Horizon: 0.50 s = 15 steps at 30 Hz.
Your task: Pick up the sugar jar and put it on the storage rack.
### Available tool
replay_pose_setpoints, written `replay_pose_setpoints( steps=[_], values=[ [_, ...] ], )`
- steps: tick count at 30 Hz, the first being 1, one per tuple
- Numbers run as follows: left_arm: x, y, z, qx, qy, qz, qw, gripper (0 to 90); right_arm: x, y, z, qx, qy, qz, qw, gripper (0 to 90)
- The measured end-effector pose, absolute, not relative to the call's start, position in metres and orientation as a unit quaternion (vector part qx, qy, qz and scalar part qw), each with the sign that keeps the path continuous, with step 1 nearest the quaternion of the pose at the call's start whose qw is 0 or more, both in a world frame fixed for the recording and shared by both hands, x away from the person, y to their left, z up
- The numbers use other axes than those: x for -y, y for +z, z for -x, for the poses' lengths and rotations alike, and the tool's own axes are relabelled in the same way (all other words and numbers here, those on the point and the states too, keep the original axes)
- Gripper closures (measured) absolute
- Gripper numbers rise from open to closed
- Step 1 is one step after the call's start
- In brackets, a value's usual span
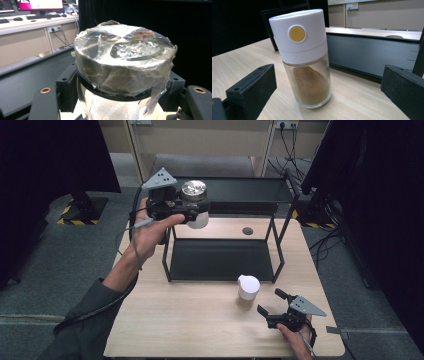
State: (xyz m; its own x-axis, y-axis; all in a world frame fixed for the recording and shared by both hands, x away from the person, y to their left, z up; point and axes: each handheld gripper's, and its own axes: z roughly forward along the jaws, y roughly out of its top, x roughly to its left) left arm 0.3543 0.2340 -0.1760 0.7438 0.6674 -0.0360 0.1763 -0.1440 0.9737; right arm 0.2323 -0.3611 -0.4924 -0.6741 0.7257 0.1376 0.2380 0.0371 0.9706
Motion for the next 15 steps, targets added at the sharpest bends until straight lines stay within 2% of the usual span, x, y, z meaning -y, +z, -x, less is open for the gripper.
replay_pose_setpoints(
  steps=[15],
  values=[
    [-0.221, -0.157, -0.380, -0.331, 0.245, -0.711, 0.569, 31.5, 0.361, -0.492, -0.232, -0.691, 0.601, -0.347, 0.202, 0.4]
  ],
)
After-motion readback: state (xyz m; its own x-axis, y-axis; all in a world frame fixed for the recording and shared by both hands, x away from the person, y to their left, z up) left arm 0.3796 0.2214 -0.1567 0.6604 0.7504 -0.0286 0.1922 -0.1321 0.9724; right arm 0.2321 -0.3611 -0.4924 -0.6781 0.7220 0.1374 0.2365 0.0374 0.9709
